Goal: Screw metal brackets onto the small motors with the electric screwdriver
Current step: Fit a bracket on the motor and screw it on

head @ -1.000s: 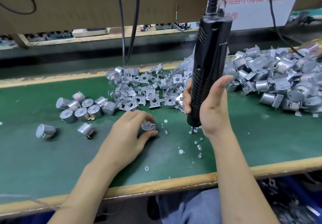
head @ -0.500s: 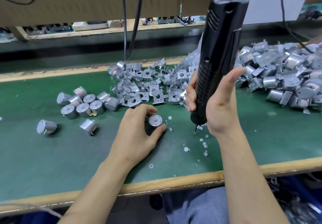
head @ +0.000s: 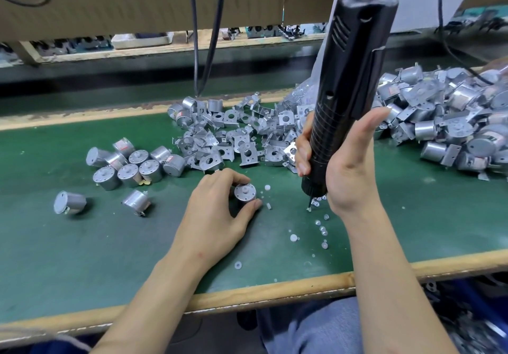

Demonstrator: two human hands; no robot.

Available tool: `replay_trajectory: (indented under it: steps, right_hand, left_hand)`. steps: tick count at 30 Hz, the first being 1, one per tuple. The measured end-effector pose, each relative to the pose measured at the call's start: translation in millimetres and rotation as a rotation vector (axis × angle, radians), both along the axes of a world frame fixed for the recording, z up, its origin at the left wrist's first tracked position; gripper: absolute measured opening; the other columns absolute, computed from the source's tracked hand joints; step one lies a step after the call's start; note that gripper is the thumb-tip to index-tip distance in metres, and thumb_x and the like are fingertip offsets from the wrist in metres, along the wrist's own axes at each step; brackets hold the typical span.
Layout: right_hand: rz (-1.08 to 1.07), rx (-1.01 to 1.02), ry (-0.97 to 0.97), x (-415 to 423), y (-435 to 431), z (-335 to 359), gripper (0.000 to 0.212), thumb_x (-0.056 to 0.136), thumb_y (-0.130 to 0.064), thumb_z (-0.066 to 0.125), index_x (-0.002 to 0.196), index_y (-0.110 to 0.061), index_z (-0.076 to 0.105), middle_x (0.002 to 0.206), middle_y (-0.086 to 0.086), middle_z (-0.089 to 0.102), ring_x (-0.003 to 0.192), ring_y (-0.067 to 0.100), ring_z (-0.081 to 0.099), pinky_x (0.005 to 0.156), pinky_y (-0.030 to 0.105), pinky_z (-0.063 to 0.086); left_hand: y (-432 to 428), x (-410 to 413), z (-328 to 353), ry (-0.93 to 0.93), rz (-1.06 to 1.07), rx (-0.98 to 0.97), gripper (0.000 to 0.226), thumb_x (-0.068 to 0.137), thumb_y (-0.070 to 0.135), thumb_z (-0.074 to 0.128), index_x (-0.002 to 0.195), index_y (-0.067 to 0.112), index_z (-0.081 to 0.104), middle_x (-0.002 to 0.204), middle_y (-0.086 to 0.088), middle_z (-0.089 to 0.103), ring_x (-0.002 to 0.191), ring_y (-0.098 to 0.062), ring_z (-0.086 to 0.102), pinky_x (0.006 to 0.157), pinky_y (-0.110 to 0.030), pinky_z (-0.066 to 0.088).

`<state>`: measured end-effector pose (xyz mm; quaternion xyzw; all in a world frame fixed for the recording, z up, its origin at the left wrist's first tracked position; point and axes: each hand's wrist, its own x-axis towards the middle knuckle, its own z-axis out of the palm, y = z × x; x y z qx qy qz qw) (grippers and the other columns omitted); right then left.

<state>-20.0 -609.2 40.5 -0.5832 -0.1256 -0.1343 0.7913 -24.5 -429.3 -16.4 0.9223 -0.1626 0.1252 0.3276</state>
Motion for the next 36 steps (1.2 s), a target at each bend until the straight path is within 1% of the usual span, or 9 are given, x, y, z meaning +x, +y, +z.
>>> replay_trajectory:
  steps: [8,14,19,22,24,27,29,32,36]
  right_hand:
    - [0.008,0.006,0.008,1.0,2.4,-2.7,0.078,0.056,-0.101,0.043,0.070,-0.027,0.064,0.056,-0.002,0.052,0.045,0.019,0.045,0.049,0.028,0.040]
    - [-0.003,0.003,0.012,0.9,2.6,-3.5,0.077,0.057,-0.101,0.042,0.070,-0.028,0.062,0.056,-0.002,0.051,0.044,0.019,0.045,0.048,0.027,0.040]
    - [-0.027,-0.004,-0.010,0.3,5.3,-0.3,0.073,0.061,-0.097,0.042,0.070,-0.028,0.064,0.056,-0.003,0.052,0.045,0.017,0.046,0.048,0.027,0.040]
    - [-0.039,-0.005,-0.036,0.3,10.3,5.0,0.067,0.065,-0.093,0.043,0.071,-0.031,0.066,0.058,-0.005,0.054,0.047,0.016,0.047,0.049,0.027,0.041]
    - [-0.047,-0.006,-0.044,0.6,14.8,8.1,0.066,0.065,-0.092,0.043,0.071,-0.031,0.065,0.059,-0.005,0.055,0.047,0.015,0.047,0.048,0.027,0.041]
    - [-0.060,-0.007,-0.056,1.9,22.5,11.8,0.069,0.065,-0.090,0.043,0.074,-0.024,0.061,0.059,-0.006,0.056,0.046,0.014,0.047,0.047,0.028,0.040]
    - [-0.062,-0.019,-0.058,2.7,27.1,13.7,0.074,0.065,-0.090,0.043,0.075,-0.018,0.058,0.058,-0.005,0.055,0.046,0.015,0.047,0.047,0.029,0.041]
    - [-0.059,-0.021,-0.057,4.0,31.7,16.7,0.077,0.064,-0.089,0.043,0.076,-0.015,0.056,0.058,-0.004,0.054,0.047,0.016,0.048,0.048,0.029,0.042]
    - [-0.073,-0.025,-0.074,6.6,36.9,20.4,0.077,0.067,-0.088,0.041,0.076,-0.013,0.055,0.059,-0.004,0.054,0.047,0.016,0.048,0.048,0.031,0.043]
  left_hand:
    - [0.6,-0.2,-0.4,0.007,0.003,-0.008,0.030,0.081,0.033,0.078,0.103,0.023,0.062,0.099,0.016,0.062,0.095,-0.009,0.057,0.082,-0.018,0.039]
    - [0.4,0.1,-1.1,0.002,-0.003,-0.025,0.030,0.081,0.033,0.079,0.103,0.024,0.061,0.099,0.016,0.063,0.093,-0.008,0.059,0.082,-0.022,0.043]
    - [1.2,1.0,-2.7,0.006,0.003,-0.079,0.032,0.080,0.040,0.077,0.104,0.028,0.059,0.099,0.018,0.062,0.088,-0.002,0.058,0.078,-0.008,0.040]
    - [7.6,7.5,-0.4,-0.028,0.123,-0.174,0.025,0.086,0.041,0.070,0.104,0.028,0.060,0.102,0.013,0.062,0.081,-0.004,0.058,0.073,-0.008,0.040]
    - [17.8,17.6,2.6,-0.070,0.219,-0.083,0.023,0.090,0.036,0.066,0.109,0.024,0.060,0.106,0.006,0.061,0.077,-0.007,0.057,0.074,-0.011,0.037]
    - [29.6,33.8,9.2,-0.020,0.247,0.130,0.031,0.092,0.030,0.065,0.120,0.017,0.059,0.119,0.000,0.059,0.089,-0.024,0.061,0.085,-0.033,0.045]
    - [30.0,40.8,14.7,-0.009,0.219,0.218,0.035,0.091,0.029,0.066,0.122,0.015,0.059,0.121,-0.002,0.060,0.096,-0.028,0.061,0.088,-0.040,0.047]
    - [27.1,47.0,20.9,-0.022,0.222,0.318,0.040,0.090,0.034,0.067,0.123,0.015,0.058,0.120,-0.004,0.059,0.105,-0.030,0.059,0.085,-0.043,0.049]
    - [26.6,52.2,22.5,-0.029,0.207,0.464,0.047,0.090,0.039,0.066,0.131,0.021,0.054,0.119,-0.005,0.052,0.099,-0.032,0.060,0.072,-0.036,0.044]
